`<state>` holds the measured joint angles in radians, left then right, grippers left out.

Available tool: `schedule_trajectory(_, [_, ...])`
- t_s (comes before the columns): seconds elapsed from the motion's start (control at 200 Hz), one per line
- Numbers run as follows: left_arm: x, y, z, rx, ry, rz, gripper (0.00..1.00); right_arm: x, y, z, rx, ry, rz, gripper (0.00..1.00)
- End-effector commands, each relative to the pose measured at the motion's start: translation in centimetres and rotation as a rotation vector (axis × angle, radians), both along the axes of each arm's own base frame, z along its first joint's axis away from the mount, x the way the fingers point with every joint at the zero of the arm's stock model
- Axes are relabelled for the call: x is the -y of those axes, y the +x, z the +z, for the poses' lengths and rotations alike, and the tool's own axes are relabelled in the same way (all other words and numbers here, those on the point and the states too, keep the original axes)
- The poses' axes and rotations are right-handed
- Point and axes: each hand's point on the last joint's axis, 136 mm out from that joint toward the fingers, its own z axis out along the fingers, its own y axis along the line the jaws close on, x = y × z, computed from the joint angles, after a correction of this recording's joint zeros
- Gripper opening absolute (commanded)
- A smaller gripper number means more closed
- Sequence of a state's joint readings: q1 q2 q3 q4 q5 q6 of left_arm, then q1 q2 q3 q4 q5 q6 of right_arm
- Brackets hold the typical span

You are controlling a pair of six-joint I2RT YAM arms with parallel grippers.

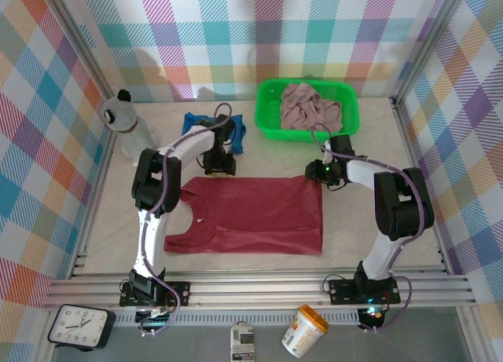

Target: Fold and stack the tank tops

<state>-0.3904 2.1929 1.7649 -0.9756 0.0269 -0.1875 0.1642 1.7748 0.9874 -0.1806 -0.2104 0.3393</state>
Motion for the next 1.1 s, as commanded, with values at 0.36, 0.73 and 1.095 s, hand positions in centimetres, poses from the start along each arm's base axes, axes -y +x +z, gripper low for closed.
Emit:
schedule_trajectory(0.36, [-6.0,0.1,1.8,0.001,0.159,0.062,0.53,0.1,1.5,2.4,0.11,0.065,0.015,0.1])
schedule_trajectory(0.73, [-2.4,-1.3,2.2,-0.061,-0.104,0.096,0.53,-1.6,-0.5,5.4,0.193,0.174,0.098,0.1])
schedule_trajectory(1.095, [1.4,-2.5,0.7,-0.138,-0.212,0.074,0.52,-1.9,-2.5,4.8,0.164,0.204,0.115,0.1])
